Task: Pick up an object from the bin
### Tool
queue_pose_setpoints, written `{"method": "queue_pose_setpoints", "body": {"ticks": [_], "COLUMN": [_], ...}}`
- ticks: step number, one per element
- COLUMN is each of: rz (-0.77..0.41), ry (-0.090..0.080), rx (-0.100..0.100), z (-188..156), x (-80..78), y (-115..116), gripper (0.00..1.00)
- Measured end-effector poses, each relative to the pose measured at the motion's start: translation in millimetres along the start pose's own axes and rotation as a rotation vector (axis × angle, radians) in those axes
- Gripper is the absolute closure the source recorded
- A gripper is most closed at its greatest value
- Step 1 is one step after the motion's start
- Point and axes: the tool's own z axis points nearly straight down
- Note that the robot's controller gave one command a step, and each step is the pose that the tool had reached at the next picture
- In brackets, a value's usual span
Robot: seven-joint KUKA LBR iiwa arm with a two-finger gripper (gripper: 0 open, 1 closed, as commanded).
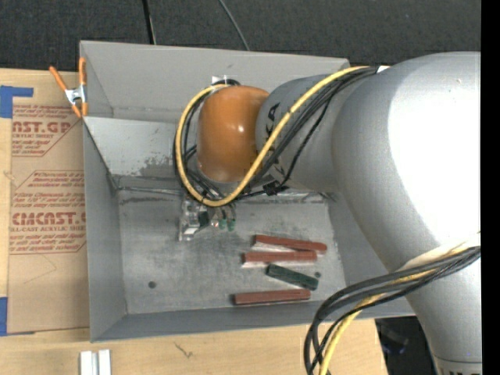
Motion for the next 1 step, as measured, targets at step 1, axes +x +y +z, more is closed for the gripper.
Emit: {"method": "queue_pose_setpoints", "body": {"ticks": [1], "rz": [-0.024], "ry": [0.008], "rx": [0.004], "z": [-51.6], "x": [4.2], "y": [0.3], "gripper": [1.0]}}
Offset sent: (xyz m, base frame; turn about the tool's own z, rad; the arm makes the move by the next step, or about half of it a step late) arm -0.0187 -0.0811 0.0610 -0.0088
